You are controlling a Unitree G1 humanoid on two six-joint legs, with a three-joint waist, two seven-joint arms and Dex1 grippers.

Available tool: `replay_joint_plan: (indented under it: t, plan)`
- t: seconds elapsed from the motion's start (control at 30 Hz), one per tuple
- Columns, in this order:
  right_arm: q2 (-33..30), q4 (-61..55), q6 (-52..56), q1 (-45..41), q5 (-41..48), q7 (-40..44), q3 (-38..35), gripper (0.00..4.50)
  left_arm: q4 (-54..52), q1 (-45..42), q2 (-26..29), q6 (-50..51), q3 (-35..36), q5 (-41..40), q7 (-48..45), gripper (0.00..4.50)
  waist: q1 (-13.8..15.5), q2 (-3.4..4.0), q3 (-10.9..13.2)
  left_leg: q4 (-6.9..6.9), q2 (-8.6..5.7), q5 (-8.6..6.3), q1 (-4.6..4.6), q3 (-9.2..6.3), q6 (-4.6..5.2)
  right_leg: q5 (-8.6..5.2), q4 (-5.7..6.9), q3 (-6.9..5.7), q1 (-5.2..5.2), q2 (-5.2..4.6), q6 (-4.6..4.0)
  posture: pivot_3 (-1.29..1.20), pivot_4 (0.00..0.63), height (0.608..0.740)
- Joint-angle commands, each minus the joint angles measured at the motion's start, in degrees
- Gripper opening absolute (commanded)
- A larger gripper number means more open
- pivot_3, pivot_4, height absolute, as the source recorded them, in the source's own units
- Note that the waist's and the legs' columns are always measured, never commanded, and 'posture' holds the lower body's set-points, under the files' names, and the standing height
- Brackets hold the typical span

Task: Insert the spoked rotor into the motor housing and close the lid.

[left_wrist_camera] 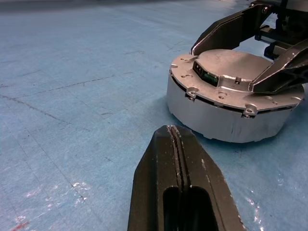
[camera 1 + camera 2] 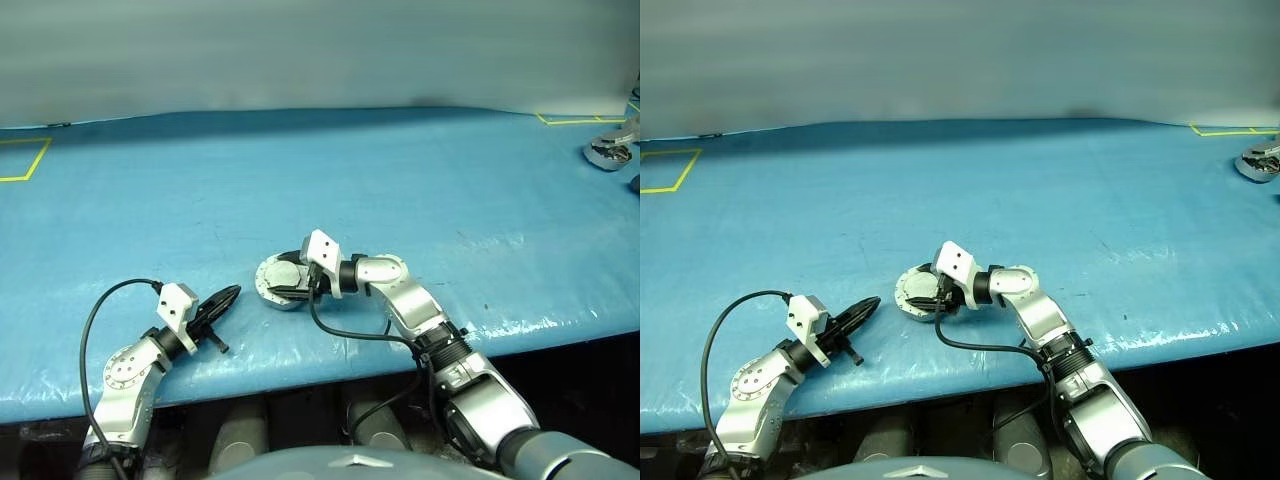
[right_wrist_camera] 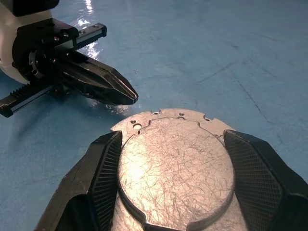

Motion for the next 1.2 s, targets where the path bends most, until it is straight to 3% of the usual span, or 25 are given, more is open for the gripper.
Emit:
replay_joint_plan:
  t: [0.03,0.37,0.67,0.97,1.2]
  plan:
    - [-1.5,2.7,-0.2,-0.4,-3.7,-1.9,0.7,3.03,-1.9,-0.1,-0.1,-0.2,0.6,-0.9,-0.1,0.00,0.0,0.00,0.0,0.00,0.00,0.00,0.00,0.00,0.00,0.00,0.00,-0.01,0.00,0.00,0.00,0.00,0.150,0.740]
    - [-2.1,4.0,-1.6,0.6,-7.1,-3.4,3.3,3.03,-2.9,-0.2,-0.8,1.6,1.1,-2.4,0.7,0.00,-0.1,0.05,0.0,0.00,0.00,0.00,0.02,0.00,0.00,-0.01,-0.02,0.00,0.00,0.00,0.00,0.00,0.150,0.740]
    - [-2.3,3.4,-1.5,0.7,-6.9,-3.4,3.1,3.03,-5.5,-4.4,-2.2,9.3,2.0,-10.1,-0.6,0.00,-0.1,0.04,-0.1,0.00,0.00,0.00,0.02,-0.01,0.00,-0.01,-0.02,-0.02,0.00,-0.01,0.00,0.00,0.150,0.740]
    - [-2.0,2.7,-1.6,1.7,-6.8,-5.3,2.4,3.03,-3.8,-7.7,-0.6,14.4,-2.3,-7.5,-4.5,0.00,-0.2,0.04,-0.1,-0.01,-0.01,0.00,0.01,-0.01,0.00,-0.01,-0.04,-0.01,0.00,0.00,0.00,0.00,0.150,0.740]
    - [-2.1,1.8,-1.6,2.1,-6.3,-6.5,1.5,3.03,-1.5,-8.2,1.4,15.0,-4.6,-1.3,-2.3,0.00,-0.1,0.13,-0.1,-0.01,-0.01,0.00,0.02,-0.05,-0.01,-0.02,-0.06,-0.02,0.00,0.00,-0.01,0.00,0.150,0.740]
